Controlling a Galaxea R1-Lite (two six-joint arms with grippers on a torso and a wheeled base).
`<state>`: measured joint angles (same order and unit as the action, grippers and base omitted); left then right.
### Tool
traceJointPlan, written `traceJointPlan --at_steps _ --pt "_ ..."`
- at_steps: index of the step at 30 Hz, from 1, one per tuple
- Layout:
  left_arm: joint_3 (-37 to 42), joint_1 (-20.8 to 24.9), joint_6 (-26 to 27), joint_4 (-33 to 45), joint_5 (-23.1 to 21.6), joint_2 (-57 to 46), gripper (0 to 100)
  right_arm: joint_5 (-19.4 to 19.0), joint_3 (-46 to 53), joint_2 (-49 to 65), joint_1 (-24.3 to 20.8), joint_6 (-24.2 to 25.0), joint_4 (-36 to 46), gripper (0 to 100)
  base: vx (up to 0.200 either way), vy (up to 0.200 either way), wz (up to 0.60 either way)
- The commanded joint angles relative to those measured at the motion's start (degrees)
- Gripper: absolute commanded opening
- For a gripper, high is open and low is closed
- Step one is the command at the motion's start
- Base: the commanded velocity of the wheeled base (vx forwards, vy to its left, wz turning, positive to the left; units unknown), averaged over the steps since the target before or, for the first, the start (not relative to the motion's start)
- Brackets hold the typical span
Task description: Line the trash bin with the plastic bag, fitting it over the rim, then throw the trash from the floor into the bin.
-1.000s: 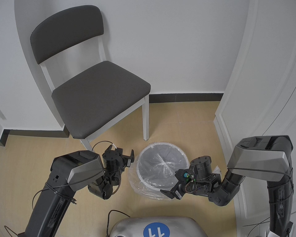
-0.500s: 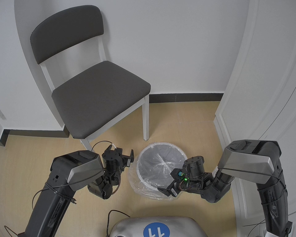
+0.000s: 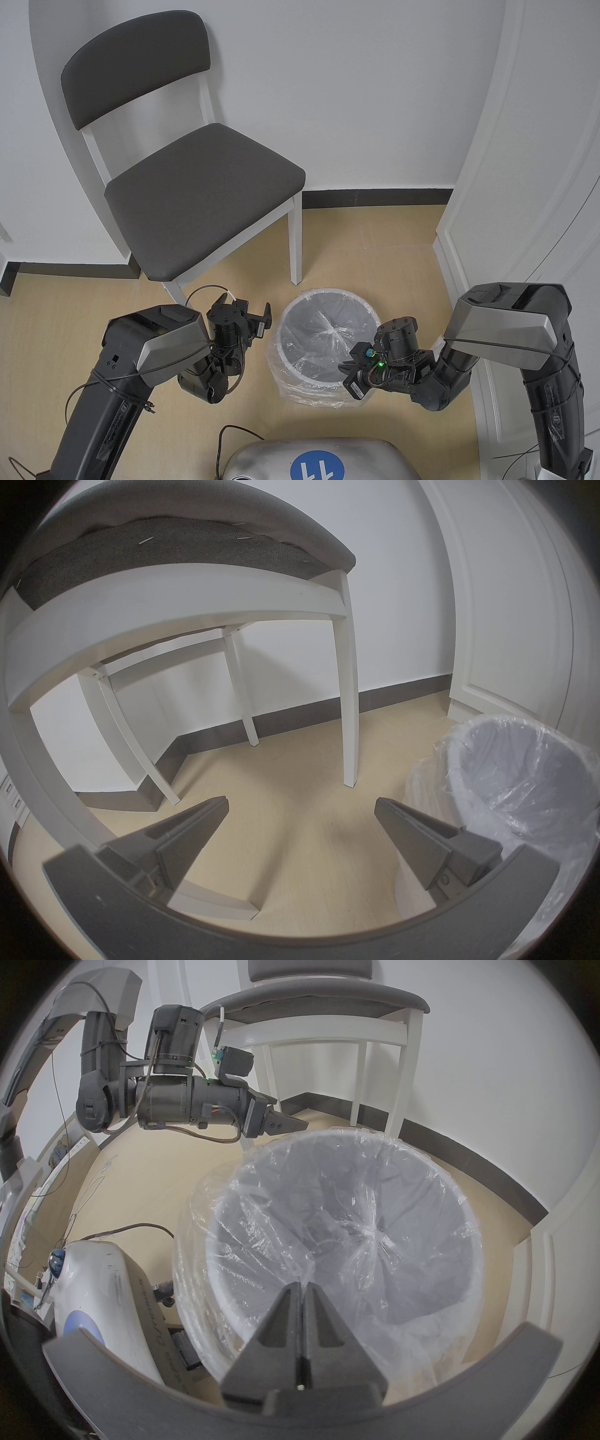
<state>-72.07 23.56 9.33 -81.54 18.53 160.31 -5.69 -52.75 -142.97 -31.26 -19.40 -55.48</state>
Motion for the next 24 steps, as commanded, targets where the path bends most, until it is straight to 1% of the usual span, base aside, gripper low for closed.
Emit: traceJointPlan --at_steps 1,6,8,9,10,16,17,19,23,24 --pt "0.0 -0.01 -0.01 -0.02 0.02 0.09 100 -0.02 1.86 1.82 -0.12 -0.03 -0.33 0 0.0 0.0 0.0" --pt "0.0 -0.01 -0.01 -0.02 0.02 0.09 100 -0.02 4.58 4.02 -0.74 -0.03 -0.77 0 0.0 0.0 0.0" --pt "0.0 -0.01 -0.1 -0.02 0.02 0.09 100 -0.2 7.66 5.42 -1.7 -0.2 -0.86 0 0.0 0.0 0.0" --pt "0.0 -0.01 -0.1 -0.02 0.02 0.09 100 -0.2 7.66 5.42 -1.7 -0.2 -0.86 0 0.0 0.0 0.0" --pt "0.0 -0.01 -0.1 -0.11 0.02 0.09 100 -0.28 9.42 5.77 -2.67 -0.29 -1.3 0 0.0 0.0 0.0" --pt "0.0 -0.01 -0.1 -0.02 0.02 0.09 100 -0.64 14.16 5.25 -5.13 -2.67 -4.73 0 0.0 0.0 0.0" --pt "0.0 -0.01 -0.1 -0.02 0.02 0.09 100 -0.64 14.16 5.25 -5.13 -2.67 -4.73 0 0.0 0.0 0.0" --pt "0.0 -0.01 -0.1 -0.02 0.02 0.01 100 -0.64 14.6 3.84 -6.98 -2.67 -5.08 0 0.0 0.0 0.0" --pt "0.0 -0.01 -0.1 -0.02 0.02 0.09 100 -0.55 11.53 0.24 -6.98 -2.4 -4.73 0 0.0 0.0 0.0" --pt "0.0 -0.01 -0.1 -0.02 0.02 0.09 100 -0.55 10.56 0.24 -6.71 -2.23 -3.23 0 0.0 0.0 0.0"
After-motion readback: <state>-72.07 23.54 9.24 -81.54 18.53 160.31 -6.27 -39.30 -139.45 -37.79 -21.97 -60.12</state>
